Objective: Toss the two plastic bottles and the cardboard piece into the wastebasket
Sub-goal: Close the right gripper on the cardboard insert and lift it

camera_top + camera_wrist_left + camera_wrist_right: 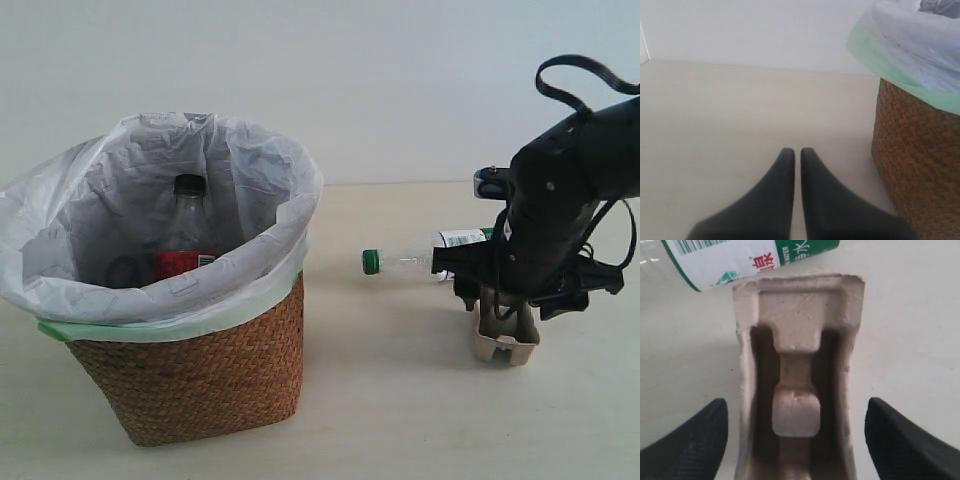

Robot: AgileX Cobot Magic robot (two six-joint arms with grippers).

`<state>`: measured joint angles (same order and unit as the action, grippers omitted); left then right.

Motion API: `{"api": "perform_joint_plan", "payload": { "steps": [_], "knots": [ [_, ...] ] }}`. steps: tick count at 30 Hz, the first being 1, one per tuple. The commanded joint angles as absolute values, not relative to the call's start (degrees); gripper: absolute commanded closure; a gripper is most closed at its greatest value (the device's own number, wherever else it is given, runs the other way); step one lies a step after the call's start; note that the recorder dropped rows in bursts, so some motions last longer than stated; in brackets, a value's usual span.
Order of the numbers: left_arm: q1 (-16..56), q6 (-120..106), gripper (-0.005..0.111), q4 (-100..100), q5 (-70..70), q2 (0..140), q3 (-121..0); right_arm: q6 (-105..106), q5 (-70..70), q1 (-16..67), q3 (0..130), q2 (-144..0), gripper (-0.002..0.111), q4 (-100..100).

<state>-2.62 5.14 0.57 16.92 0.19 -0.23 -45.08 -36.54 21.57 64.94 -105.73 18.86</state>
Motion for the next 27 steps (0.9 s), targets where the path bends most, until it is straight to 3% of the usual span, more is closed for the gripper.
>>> {"api": "perform_joint_plan", "payload": {
  "steps": [1, 10, 12, 15, 16, 27],
  "knots": [
    [-2.14, 5.55, 0.103, 0.94, 16.92, 0.0, 0.0, -44.55, -33.69, 21.12, 64.66, -108.23, 0.04, 18.59],
    [-2.14, 5.55, 0.103, 0.94, 16.92, 0.0, 0.0, -44.55, -30.46, 21.12, 64.66, -112.14, 0.041, 20.07],
    [-2.14, 5.55, 0.103, 0.94, 16.92, 0.0, 0.0, -44.2, -31.25, 21.12, 64.66, -112.14, 0.053, 20.45],
    [-2.14, 5.55, 0.103, 0.94, 16.92, 0.0, 0.0, -43.12, -32.62, 21.12, 64.66, -112.14, 0.083, 20.45],
    [-2.14, 5.55, 0.103, 0.94, 16.92, 0.0, 0.0, -42.97, -33.08, 21.12, 64.66, -112.03, 0.086, 20.45],
    [-2.14, 5.55, 0.103, 0.94, 16.92, 0.0, 0.0, -36.44, -39.44, 21.12, 64.66, -101.34, 0.087, 19.71]
  ]
}}
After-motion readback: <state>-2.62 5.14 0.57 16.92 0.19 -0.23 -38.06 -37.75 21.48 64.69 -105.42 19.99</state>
